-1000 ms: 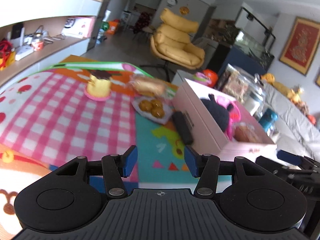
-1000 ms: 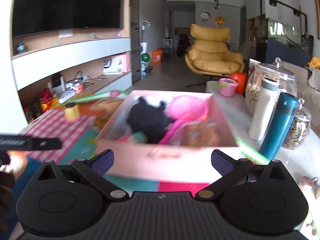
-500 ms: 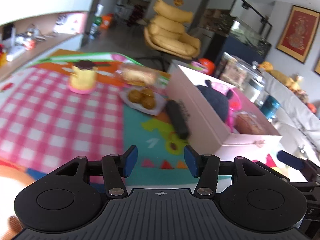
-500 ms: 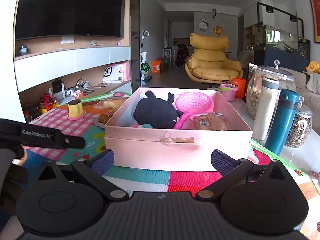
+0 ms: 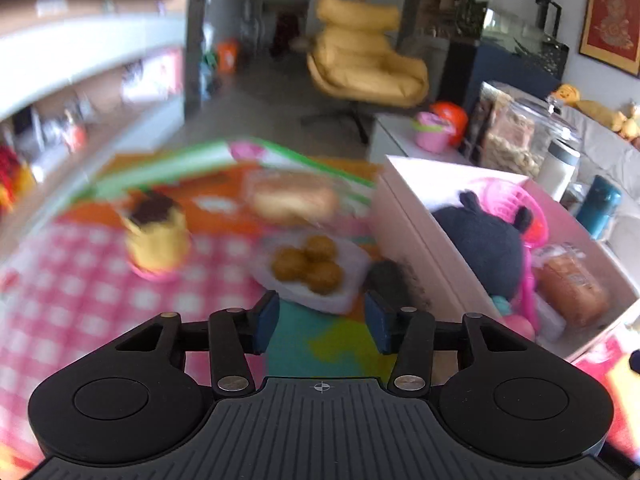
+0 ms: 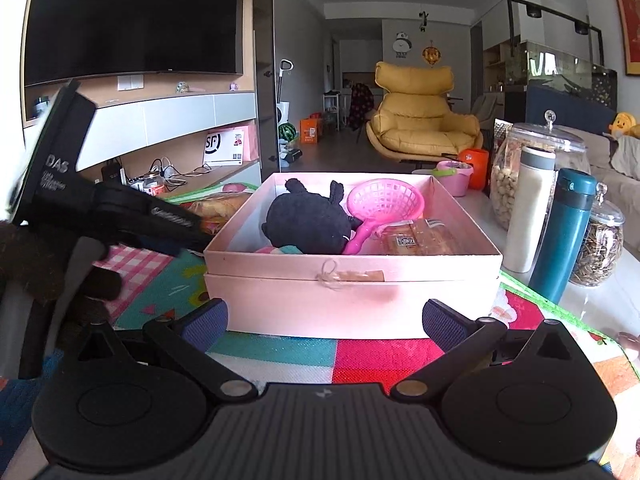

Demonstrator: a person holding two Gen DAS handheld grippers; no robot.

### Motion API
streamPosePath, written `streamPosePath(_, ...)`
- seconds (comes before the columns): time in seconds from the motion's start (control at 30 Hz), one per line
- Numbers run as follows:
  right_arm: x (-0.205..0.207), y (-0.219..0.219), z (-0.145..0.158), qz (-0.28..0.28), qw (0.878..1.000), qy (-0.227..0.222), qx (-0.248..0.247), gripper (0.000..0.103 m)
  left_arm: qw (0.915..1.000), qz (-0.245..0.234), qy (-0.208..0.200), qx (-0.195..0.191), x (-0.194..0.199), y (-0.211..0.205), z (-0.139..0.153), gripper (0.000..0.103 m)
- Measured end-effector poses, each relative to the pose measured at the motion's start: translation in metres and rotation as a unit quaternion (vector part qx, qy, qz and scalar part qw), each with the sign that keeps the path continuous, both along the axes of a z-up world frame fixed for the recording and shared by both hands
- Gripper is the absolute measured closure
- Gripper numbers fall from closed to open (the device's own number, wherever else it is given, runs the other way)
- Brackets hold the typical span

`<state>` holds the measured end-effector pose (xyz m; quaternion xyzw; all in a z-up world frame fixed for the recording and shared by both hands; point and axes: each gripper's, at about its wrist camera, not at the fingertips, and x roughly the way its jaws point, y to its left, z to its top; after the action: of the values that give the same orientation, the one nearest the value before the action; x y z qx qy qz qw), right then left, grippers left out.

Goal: Organize objects
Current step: 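Withdraw both open tools from the pink box, then grasp the black stick beside the pink box with the left tool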

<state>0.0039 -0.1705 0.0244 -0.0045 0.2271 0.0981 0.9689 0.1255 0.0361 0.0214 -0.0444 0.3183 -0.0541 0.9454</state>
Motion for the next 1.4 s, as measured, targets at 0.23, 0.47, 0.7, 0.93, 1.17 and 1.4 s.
streamPosePath(0.23,0.001,0.002,-0.001,0.0,1.0,0.004,-0.004,0.0,0.9934,-0.054,0.021,-0.099,0.005,0.012,-0.009,0.052)
streamPosePath(0.47,0.004,-0.001,-0.001,-0.001,1.0,0.011,0.003,0.0,0.9937,-0.079,0.021,-0.077,0.007,0.004,-0.021,0.051)
streamPosePath(0.7,0.005,-0.002,-0.002,-0.003,1.0,0.012,0.006,0.0,0.9988,-0.034,-0.036,0.008,-0.011,0.001,-0.003,0.046)
streamPosePath(0.93,0.005,-0.002,-0.002,-0.004,1.0,0.013,0.005,0.0,0.9956,-0.091,0.003,-0.021,-0.001,-0.01,-0.018,0.053)
streamPosePath(1.17,0.006,-0.001,-0.002,-0.005,1.0,0.017,0.009,0.0,0.9942,-0.103,0.003,-0.03,0.002,-0.008,-0.022,0.056)
streamPosePath(1.4,0.007,-0.001,-0.003,-0.005,1.0,0.022,0.01,0.0,0.9961,-0.086,-0.016,-0.001,-0.005,-0.01,-0.014,0.07)
